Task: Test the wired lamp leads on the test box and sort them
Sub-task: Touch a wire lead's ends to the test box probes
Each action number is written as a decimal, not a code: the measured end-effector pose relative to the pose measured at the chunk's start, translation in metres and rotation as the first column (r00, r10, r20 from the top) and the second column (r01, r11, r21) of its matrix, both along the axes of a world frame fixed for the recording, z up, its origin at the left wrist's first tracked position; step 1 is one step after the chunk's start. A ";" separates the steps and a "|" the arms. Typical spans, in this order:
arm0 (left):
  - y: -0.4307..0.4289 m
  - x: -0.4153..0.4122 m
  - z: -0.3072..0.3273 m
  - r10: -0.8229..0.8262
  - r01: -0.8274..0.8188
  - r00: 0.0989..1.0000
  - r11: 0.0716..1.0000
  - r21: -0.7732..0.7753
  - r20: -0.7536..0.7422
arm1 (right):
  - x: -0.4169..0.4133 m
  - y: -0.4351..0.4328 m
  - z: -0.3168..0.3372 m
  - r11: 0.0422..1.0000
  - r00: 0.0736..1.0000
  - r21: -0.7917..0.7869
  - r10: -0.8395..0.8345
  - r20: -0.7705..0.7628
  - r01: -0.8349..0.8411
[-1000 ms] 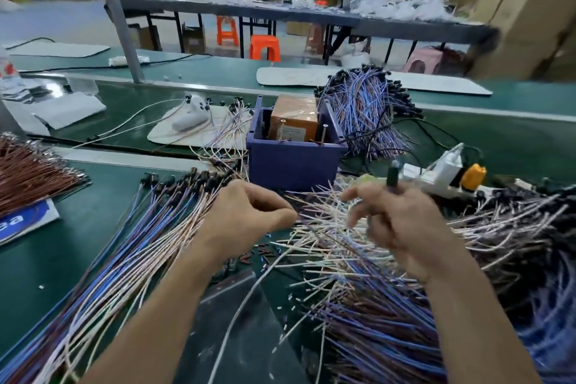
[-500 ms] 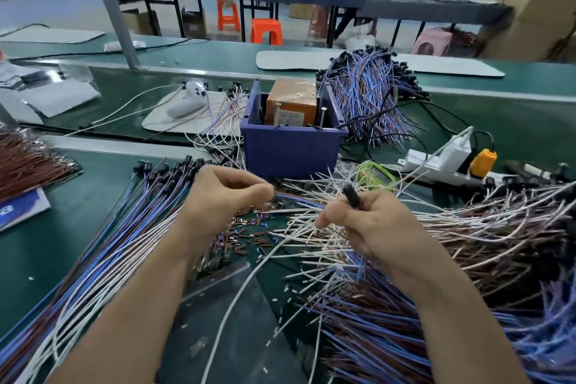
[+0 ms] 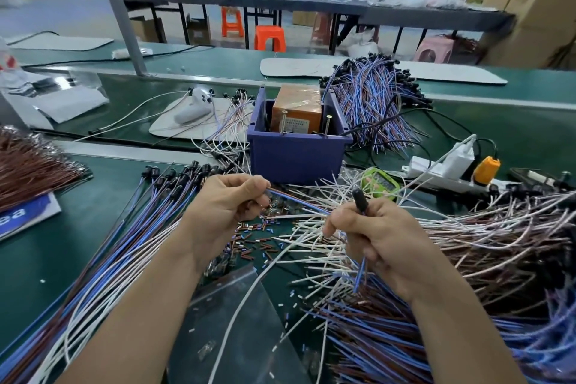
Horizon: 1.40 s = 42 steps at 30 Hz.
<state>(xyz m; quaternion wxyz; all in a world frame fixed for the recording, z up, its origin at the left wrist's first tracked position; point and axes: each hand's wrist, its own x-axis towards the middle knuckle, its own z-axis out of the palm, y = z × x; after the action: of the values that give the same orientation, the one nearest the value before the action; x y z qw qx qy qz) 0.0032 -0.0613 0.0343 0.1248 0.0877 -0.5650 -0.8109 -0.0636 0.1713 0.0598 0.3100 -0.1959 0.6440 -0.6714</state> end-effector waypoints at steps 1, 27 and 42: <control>0.000 -0.001 0.000 0.006 -0.006 1.000 0.999 0.036 -0.011 | 0.001 -0.002 0.000 1.000 1.000 -0.005 0.008 0.001 -0.008; -0.003 -0.003 0.000 0.079 -0.079 0.997 0.996 -0.031 0.003 | -0.006 -0.001 -0.006 0.994 0.994 -0.020 -0.109 0.019 0.109; 0.005 -0.006 0.000 0.175 -0.181 0.983 0.976 0.120 0.059 | -0.003 -0.015 -0.011 0.995 0.994 0.048 -0.084 -0.074 0.088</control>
<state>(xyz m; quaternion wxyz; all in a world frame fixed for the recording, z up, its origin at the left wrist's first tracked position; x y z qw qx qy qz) -0.0029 -0.0561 0.0340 0.1777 0.1652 -0.5057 -0.8279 -0.0669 0.1566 0.0490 0.2624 -0.1840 0.6796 -0.6599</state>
